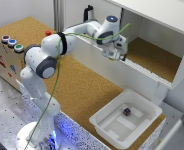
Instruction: Put the yellow block inside the right cabinet
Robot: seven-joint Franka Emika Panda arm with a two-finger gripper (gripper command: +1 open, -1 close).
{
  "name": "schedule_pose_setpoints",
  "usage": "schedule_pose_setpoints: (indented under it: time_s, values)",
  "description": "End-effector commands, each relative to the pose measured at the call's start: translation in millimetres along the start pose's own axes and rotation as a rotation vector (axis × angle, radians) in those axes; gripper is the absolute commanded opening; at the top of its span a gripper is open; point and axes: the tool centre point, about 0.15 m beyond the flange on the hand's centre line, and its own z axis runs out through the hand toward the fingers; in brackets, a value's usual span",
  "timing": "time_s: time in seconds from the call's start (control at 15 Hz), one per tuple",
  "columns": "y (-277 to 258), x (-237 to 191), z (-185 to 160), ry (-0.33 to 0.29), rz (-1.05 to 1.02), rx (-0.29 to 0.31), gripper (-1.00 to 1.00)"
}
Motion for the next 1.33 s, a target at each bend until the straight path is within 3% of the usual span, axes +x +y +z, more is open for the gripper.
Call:
schedule_pose_setpoints:
  time_s: [0.0, 0.27, 0.67, 1.0, 1.27]
  values:
    - [105.1, 71.8, 29.6, -0.046, 0.075, 0.159, -1.0]
    - [146.1, 100.0, 31.2, -0.051, 0.1, 0.14, -1.0]
    - [202.3, 107.1, 34.2, -0.082, 0.144, 0.089, -1.0]
    - [202.9, 105.6, 36.3, -0.1, 0.113, 0.059, -1.0]
    - [196.4, 98.9, 61.5, -0.122, 0.111, 0.047, -1.0]
